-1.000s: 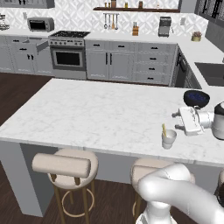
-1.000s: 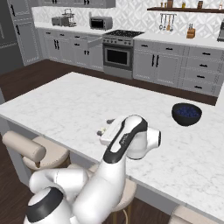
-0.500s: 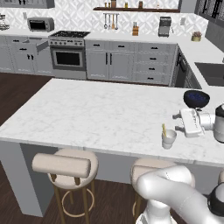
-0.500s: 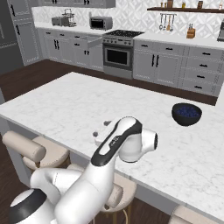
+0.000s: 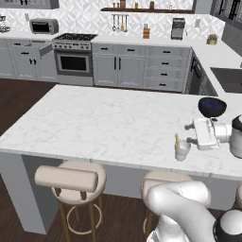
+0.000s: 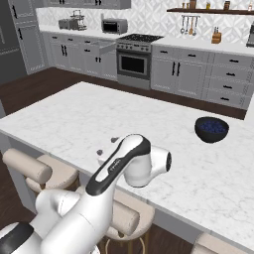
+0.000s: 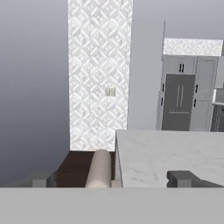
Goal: Take a straw from the drawer in front and place it inside the glass cup on the dining counter.
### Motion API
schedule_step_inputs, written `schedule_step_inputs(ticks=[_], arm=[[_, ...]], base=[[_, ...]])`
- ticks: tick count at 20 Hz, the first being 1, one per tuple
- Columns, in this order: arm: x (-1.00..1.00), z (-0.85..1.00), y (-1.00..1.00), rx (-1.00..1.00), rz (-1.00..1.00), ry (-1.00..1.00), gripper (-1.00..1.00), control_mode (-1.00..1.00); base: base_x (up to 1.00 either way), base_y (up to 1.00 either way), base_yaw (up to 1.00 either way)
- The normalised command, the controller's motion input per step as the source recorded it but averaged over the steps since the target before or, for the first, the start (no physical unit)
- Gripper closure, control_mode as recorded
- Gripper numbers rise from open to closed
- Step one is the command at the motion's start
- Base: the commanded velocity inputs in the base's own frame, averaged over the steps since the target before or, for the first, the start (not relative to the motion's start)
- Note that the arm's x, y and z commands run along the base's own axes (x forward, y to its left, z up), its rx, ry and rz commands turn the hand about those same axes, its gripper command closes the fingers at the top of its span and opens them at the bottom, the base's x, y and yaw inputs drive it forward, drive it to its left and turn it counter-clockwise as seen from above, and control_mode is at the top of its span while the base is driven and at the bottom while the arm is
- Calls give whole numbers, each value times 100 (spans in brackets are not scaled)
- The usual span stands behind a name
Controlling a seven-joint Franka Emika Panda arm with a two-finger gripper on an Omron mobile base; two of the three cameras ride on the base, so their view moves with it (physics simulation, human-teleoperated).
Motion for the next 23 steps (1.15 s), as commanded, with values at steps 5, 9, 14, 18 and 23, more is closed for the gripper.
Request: schedule_step_inputs(ticks=[5, 9, 14, 18, 23], arm=[[-14, 21, 20, -1, -1, 1, -100, -100], [-13, 18, 21, -2, 0, 1, -100, -100], [-12, 16, 21, -1, 0, 1, -100, -100], [-9, 16, 24, -2, -1, 1, -100, -100], [-8, 9, 23, -1, 0, 3, -100, -100]], base=[[0, 0, 0], [0, 0, 0], [0, 0, 0], [0, 0, 0], [0, 0, 0]])
